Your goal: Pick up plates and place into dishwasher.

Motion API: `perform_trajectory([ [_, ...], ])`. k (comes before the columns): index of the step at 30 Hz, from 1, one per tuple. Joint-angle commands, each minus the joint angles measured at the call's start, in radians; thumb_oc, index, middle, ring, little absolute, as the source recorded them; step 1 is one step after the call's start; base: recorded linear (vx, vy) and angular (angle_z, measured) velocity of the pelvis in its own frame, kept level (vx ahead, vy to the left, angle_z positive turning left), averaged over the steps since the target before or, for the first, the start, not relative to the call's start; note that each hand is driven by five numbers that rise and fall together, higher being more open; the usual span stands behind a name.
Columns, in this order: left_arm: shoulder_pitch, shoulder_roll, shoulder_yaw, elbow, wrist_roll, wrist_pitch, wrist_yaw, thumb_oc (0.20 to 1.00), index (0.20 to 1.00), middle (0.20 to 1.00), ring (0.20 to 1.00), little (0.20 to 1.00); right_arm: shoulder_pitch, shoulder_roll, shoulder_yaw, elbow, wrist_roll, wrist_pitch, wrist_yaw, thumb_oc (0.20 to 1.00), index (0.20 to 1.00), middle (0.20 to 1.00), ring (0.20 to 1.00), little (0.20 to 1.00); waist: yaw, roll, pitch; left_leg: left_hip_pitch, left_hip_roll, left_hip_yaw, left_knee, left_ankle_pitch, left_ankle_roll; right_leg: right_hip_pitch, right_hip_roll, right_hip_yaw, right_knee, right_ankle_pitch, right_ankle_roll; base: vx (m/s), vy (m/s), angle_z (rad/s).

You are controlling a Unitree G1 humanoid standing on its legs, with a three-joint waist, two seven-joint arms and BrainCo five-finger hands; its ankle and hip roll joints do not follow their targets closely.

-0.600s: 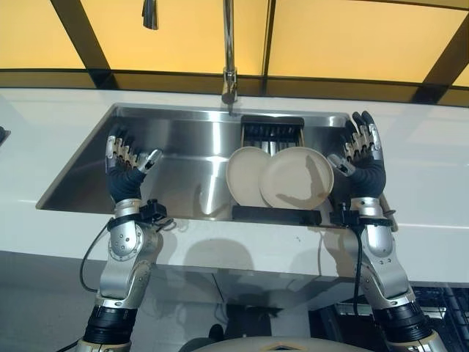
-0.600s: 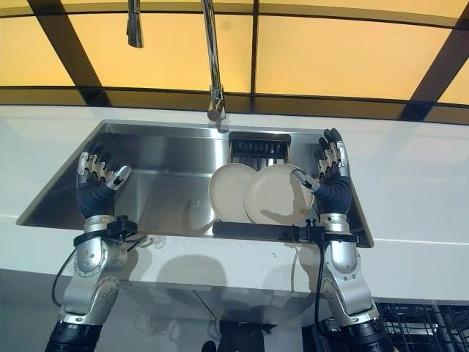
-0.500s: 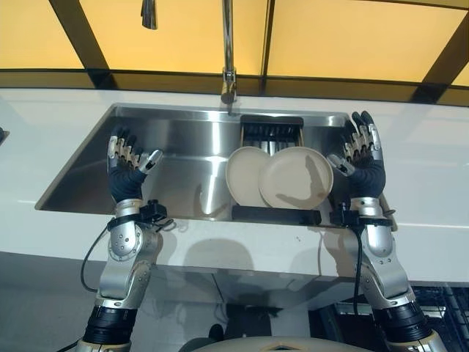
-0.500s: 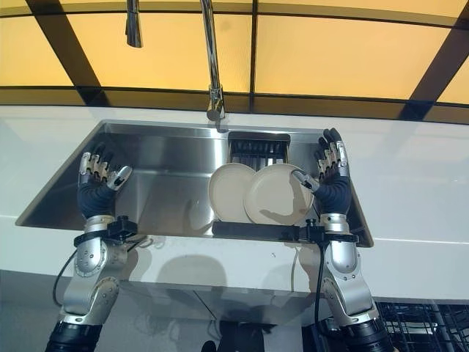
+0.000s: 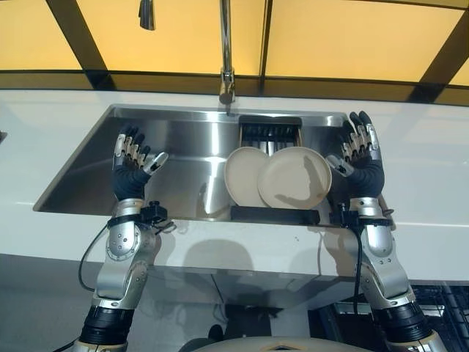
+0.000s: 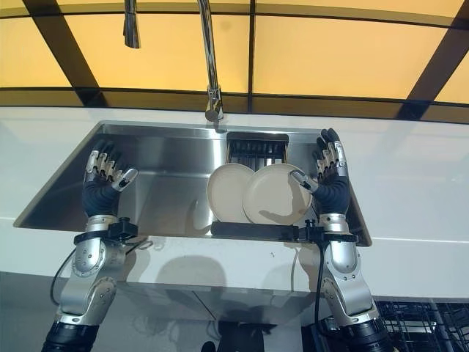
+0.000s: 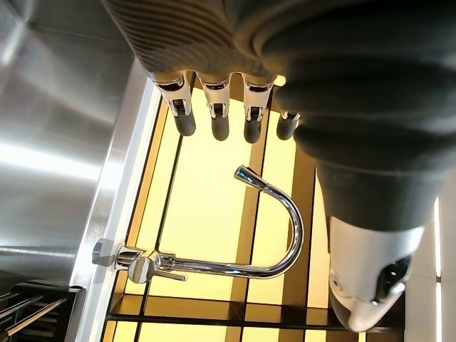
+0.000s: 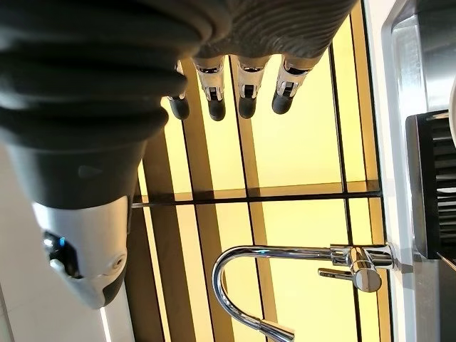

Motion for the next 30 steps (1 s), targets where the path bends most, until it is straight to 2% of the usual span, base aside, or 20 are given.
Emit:
perform_trajectory([
  [1,-0.031,0.030,0.023,0.007,0.080,-0.032,-0.004,1.000,1.000,1.000,1.000,1.000,-0.013,-0.018,-0.012,-0.056,0.000,-0.029,-0.004,1.000,1.000,1.000,1.000,1.000,-0.017,0.037,-0.070,0.045,0.087,0.048,0.008,-0.103,-0.043,-0.096,-0.033,-0.021,-0.048,0.113,0.068,0.03,-0.077,-0.08],
  [7,-0.048,0.069,0.028,0.001,0.151,-0.038,-0.024,1.000,1.000,1.000,1.000,1.000,-0.006,-0.025,-0.013,-0.065,0.015,-0.017,-0.009,1.000,1.000,1.000,1.000,1.000,-0.029,0.037,-0.075,0.047,0.101,0.058,0.012,-0.101,-0.049,-0.094,-0.016,-0.013,-0.039,0.102,0.058,0.03,-0.117,-0.07],
  [13,-0.110,0.136,0.028,-0.009,0.207,-0.031,-0.038,1.000,1.000,1.000,1.000,1.000,-0.007,-0.032,-0.001,-0.072,0.024,0.006,-0.030,1.000,1.000,1.000,1.000,1.000,-0.049,0.041,-0.077,0.031,0.128,0.055,0.045,-0.093,-0.061,-0.114,0.025,0.011,0.012,0.068,0.031,0.01,-0.157,-0.07],
  [16,-0.151,0.171,0.010,0.000,0.209,-0.012,-0.065,1.000,1.000,1.000,1.000,1.000,-0.012,-0.046,0.004,-0.074,0.023,0.016,-0.046,1.000,1.000,1.000,1.000,1.000,-0.065,0.030,-0.065,-0.019,0.131,0.053,0.185,-0.128,-0.069,-0.136,0.036,0.029,0.055,0.055,0.010,-0.03,-0.181,-0.06],
  [17,-0.155,0.182,0.008,0.005,0.211,-0.023,-0.067,1.000,1.000,1.000,1.000,1.000,-0.008,-0.054,0.003,-0.072,0.025,0.008,-0.050,1.000,1.000,1.000,1.000,1.000,-0.067,0.022,-0.052,-0.051,0.124,0.045,0.275,-0.134,-0.067,-0.140,0.038,0.038,0.064,0.059,-0.001,-0.03,-0.159,-0.10],
  [19,-0.152,0.191,0.011,0.017,0.218,-0.042,-0.079,1.000,1.000,1.000,1.000,1.000,-0.005,-0.056,0.001,-0.061,0.030,-0.005,-0.053,1.000,1.000,1.000,1.000,1.000,-0.065,0.018,-0.028,-0.104,0.108,0.016,0.372,-0.122,-0.056,-0.140,0.048,0.057,0.074,0.067,-0.015,-0.01,-0.110,-0.18],
  [20,-0.152,0.191,0.013,0.020,0.223,-0.045,-0.083,1.000,1.000,1.000,1.000,1.000,-0.006,-0.054,0.001,-0.058,0.031,-0.007,-0.052,1.000,1.000,1.000,1.000,1.000,-0.063,0.018,-0.021,-0.113,0.100,0.004,0.380,-0.122,-0.050,-0.138,0.051,0.066,0.077,0.069,-0.017,0.04,0.005,-0.38],
  [22,-0.151,0.198,0.016,0.025,0.241,-0.040,-0.078,1.000,1.000,1.000,1.000,1.000,-0.020,-0.043,0.019,-0.048,0.012,-0.003,-0.032,1.000,1.000,1.000,1.000,1.000,-0.050,0.030,-0.012,-0.105,0.058,-0.066,0.282,-0.114,-0.032,-0.135,0.064,0.104,0.076,0.072,-0.013,0.11,0.102,-0.49],
  [24,-0.153,0.207,0.017,0.029,0.259,-0.038,-0.078,1.000,1.000,1.000,1.000,1.000,-0.035,-0.046,0.031,-0.048,-0.001,0.013,-0.041,1.000,1.000,1.000,1.000,1.000,-0.034,0.039,-0.007,-0.101,0.038,-0.122,0.195,-0.082,-0.038,-0.118,0.068,0.135,0.067,0.066,-0.008,0.14,0.124,-0.58],
  [26,-0.154,0.211,0.022,0.036,0.270,-0.039,-0.083,1.000,1.000,1.000,1.000,1.000,-0.034,-0.050,0.023,-0.048,0.006,0.026,-0.045,1.000,1.000,1.000,1.000,1.000,-0.027,0.042,-0.008,-0.108,0.026,-0.152,0.174,-0.067,-0.044,-0.107,0.065,0.150,0.062,0.057,-0.004,0.12,0.117,-0.63],
  [30,-0.168,0.216,0.017,0.064,0.308,-0.031,-0.061,1.000,1.000,1.000,1.000,1.000,-0.022,-0.061,0.004,-0.036,0.027,0.032,-0.026,1.000,1.000,1.000,1.000,1.000,-0.053,0.055,-0.015,-0.083,0.033,-0.127,0.155,-0.078,-0.052,-0.119,0.049,0.151,0.075,0.043,0.007,0.11,0.157,-0.43],
])
